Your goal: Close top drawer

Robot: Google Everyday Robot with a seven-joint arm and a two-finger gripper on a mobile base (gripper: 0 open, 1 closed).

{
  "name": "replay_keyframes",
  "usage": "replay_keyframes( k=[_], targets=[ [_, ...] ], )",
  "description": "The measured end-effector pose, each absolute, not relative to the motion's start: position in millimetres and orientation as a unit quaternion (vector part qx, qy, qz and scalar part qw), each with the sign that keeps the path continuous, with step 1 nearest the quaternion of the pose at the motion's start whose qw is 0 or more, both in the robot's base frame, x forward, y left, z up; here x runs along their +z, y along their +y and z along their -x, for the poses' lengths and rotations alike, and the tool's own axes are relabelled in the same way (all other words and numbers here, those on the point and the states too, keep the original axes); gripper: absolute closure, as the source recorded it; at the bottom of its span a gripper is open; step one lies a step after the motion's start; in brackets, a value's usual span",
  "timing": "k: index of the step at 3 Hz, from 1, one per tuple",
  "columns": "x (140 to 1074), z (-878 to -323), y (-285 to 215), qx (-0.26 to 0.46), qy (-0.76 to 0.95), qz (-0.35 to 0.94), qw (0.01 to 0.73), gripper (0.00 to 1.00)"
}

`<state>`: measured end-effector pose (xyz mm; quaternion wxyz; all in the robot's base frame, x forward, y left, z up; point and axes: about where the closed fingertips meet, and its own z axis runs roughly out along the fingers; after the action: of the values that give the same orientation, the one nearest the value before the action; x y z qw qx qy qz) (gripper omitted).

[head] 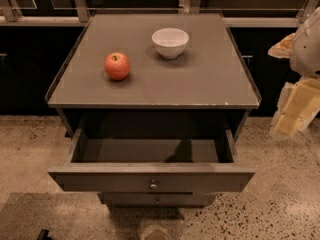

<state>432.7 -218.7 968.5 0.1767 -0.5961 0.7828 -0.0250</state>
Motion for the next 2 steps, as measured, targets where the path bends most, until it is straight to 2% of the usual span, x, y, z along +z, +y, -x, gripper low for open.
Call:
replay_keyframes(
  k=[1, 2],
  targets=[
    [950.7, -418.5, -212.7, -0.002, 0.78, 0.591, 0.205, 0.0],
    [893.2, -393.7, -201.0, 0.068, 0.801, 0.541, 0.249, 0.0]
  ],
)
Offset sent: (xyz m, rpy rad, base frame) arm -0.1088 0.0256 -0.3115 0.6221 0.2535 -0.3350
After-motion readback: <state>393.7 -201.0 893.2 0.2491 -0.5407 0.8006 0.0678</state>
